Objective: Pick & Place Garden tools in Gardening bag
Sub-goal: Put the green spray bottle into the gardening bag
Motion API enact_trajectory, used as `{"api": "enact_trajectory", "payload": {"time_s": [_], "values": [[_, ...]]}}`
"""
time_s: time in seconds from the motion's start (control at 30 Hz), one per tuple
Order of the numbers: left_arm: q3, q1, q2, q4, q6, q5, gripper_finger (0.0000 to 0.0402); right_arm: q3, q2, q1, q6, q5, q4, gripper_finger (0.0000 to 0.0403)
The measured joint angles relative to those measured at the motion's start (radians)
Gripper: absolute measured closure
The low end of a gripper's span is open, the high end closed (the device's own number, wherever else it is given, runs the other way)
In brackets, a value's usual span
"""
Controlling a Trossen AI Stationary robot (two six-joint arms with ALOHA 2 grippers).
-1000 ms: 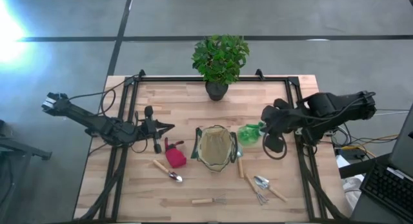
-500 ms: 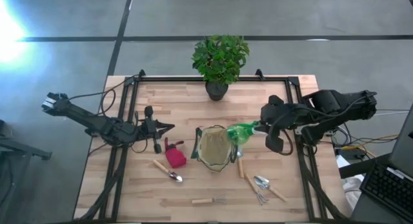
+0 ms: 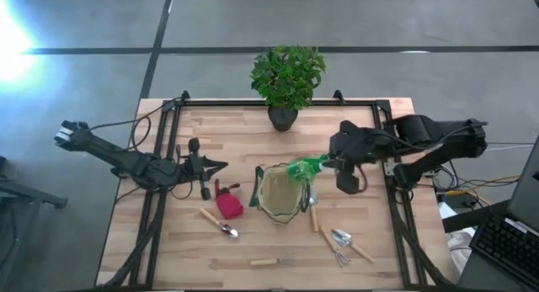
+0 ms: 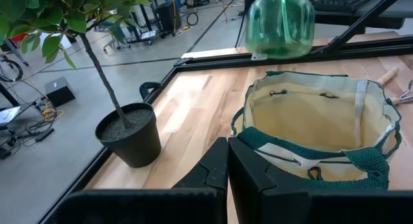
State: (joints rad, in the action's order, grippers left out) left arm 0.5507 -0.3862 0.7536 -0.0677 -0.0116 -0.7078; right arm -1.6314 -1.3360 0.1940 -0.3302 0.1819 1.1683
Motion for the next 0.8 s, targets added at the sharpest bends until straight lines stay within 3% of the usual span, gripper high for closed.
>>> {"api": "enact_trajectory", "payload": {"time_s": [0.27,0.5,0.8], "values": [[0.0,0.0,0.006,0.0,0.003,0.0,0.0388,-0.037,-0.103,-0.063,0.075,-0.097,0.002,0.0349],[0.0,0.0,0.007,-0.003,0.004,0.0,0.0388,-0.193,-0.214,-0.068,0.174,-0.141,0.015,0.0349],[0.0,0.0,0.007,-0.009,0.004,0.0,0.0388,-0.382,-0.381,-0.068,0.203,-0.154,0.151,0.0349]]}}
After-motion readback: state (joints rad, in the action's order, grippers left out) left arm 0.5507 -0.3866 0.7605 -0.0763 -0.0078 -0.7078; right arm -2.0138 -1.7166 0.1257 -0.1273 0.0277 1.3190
